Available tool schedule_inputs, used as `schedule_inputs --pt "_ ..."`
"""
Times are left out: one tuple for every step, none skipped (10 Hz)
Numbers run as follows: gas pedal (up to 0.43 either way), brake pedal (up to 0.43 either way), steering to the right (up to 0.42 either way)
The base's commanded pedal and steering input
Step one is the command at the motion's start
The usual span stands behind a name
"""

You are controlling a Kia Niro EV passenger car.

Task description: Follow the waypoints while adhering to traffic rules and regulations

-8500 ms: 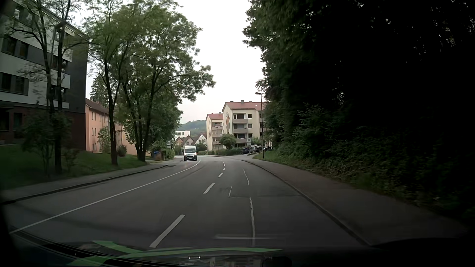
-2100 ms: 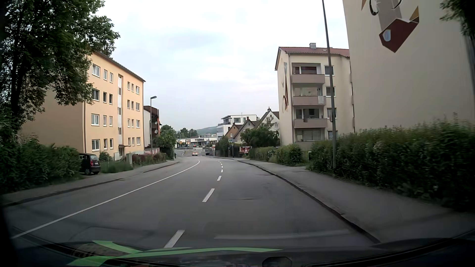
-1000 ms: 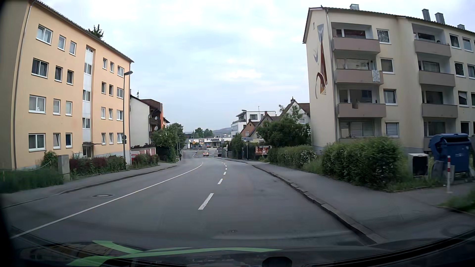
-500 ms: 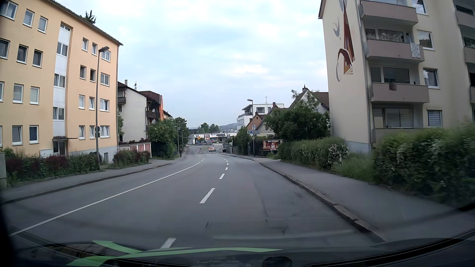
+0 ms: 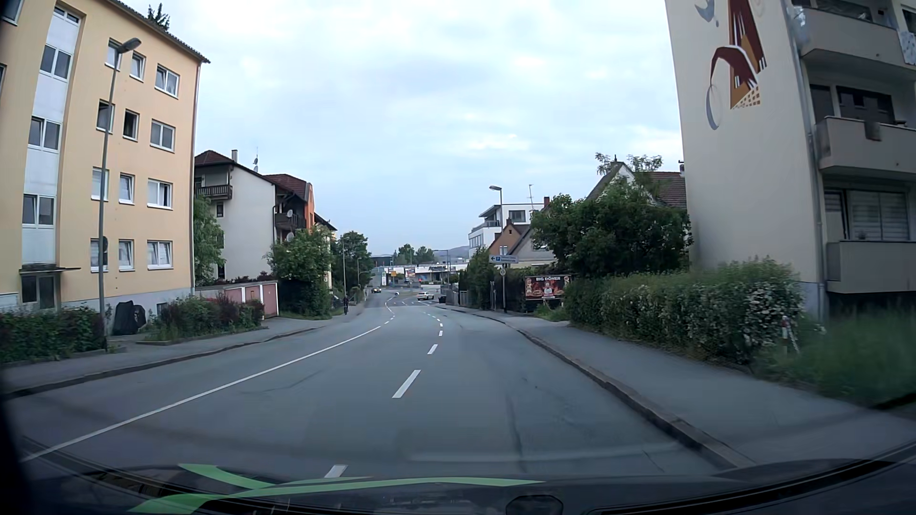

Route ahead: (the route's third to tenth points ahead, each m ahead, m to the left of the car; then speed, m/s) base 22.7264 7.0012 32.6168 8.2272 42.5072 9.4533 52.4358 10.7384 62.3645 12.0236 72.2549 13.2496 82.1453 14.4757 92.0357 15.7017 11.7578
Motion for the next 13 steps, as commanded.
schedule_inputs --pt "0.000 0.000 -0.020" --pt "0.000 0.006 -0.020" --pt "0.000 0.030 -0.020" --pt "0.000 0.073 -0.019" --pt "0.000 0.104 -0.019" --pt "0.000 0.122 -0.019" --pt "0.000 0.134 -0.019" --pt "0.000 0.152 -0.019" --pt "0.000 0.159 -0.019" --pt "0.000 0.165 -0.019" --pt "0.000 0.171 -0.019" --pt "0.000 0.171 -0.019" --pt "0.000 0.171 -0.019"
